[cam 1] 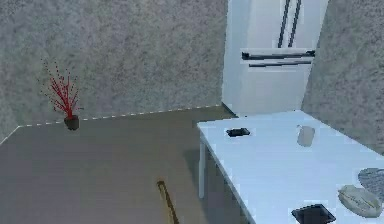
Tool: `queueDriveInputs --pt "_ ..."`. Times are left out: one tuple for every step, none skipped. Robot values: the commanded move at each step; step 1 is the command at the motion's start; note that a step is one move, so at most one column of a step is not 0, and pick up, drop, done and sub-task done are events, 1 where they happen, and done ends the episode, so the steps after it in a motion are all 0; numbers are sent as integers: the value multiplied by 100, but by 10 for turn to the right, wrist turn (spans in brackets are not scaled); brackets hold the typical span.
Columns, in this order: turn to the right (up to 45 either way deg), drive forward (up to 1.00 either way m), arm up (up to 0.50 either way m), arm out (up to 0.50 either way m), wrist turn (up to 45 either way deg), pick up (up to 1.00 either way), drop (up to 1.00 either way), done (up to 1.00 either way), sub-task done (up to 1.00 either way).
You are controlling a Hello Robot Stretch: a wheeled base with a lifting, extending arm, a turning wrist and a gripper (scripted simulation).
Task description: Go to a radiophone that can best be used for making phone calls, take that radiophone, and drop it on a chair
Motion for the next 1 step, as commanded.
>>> queueDriveInputs --pt "-450 0 0 0 0 0 0 0 0"
